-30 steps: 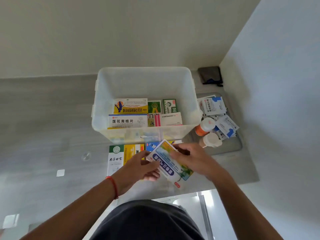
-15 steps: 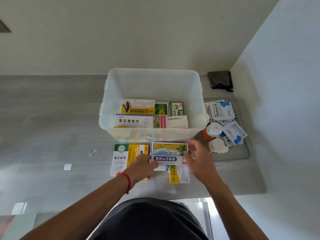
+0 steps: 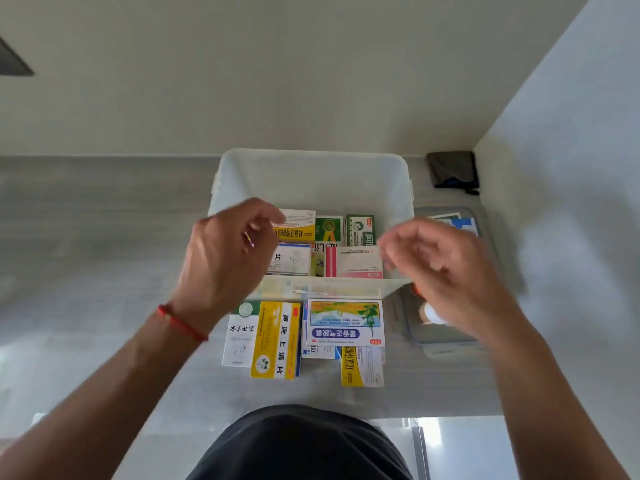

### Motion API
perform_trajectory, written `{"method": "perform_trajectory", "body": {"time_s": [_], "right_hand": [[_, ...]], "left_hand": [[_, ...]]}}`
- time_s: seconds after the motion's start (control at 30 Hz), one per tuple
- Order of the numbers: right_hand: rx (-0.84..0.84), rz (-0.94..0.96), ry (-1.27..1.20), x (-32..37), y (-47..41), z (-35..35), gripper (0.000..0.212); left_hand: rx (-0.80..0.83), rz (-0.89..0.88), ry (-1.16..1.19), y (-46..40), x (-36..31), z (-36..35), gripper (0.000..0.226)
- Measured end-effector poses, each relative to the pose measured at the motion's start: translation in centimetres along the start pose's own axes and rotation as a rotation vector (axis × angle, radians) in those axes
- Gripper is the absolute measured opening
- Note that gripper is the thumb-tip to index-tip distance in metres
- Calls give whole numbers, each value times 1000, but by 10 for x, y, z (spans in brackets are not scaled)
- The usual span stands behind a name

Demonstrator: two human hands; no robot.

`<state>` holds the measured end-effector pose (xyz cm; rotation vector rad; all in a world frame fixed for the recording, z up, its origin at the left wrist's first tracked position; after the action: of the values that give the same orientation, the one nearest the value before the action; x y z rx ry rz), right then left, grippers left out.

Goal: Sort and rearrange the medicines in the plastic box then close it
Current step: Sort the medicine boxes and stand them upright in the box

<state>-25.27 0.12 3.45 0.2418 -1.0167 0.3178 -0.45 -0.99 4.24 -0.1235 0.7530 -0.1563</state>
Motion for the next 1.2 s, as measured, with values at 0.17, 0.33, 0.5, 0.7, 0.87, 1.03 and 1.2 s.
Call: {"method": "perform_trajectory", "body": {"time_s": [0.17,0.33,0.5,0.7,0.87,1.03,1.2], "right_hand": [[70,-129,331,-30,-82,-5,17],[443,-418,697,-98,-149,-50,25],[677,-518,953,-133,-184,-71,29],[1026,-551,843,-147,-155,-103,39],[1060,-488,903,-140,-139,-104,50],[890,-397,861,-115,-131,-93,45],[371,-244,510,-47,-133,-16,46]], "left_hand": [[86,28,-166,-35,45,-32,21],[193,102,-194,-36,79,-59,25],[192,96,-198,-36,82,-61,24],[123,77,-179,-37,76,-55,19],[121,99,-163,-37,75,-53,19],[79,82,-153,-35,71,-47,19],[39,54,51,-33,56,-33,18]]}}
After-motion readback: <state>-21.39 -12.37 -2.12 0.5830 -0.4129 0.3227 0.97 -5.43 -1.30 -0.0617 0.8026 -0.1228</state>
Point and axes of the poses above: each hand's wrist, its own y-axis away from the middle knuckle, its own z-axis out of the back of the hand, x = y × z, the point moved 8 cm from there along -y, towards the middle knuckle, and after that the axes turned 7 degrees about x, right-handed, at the moved point
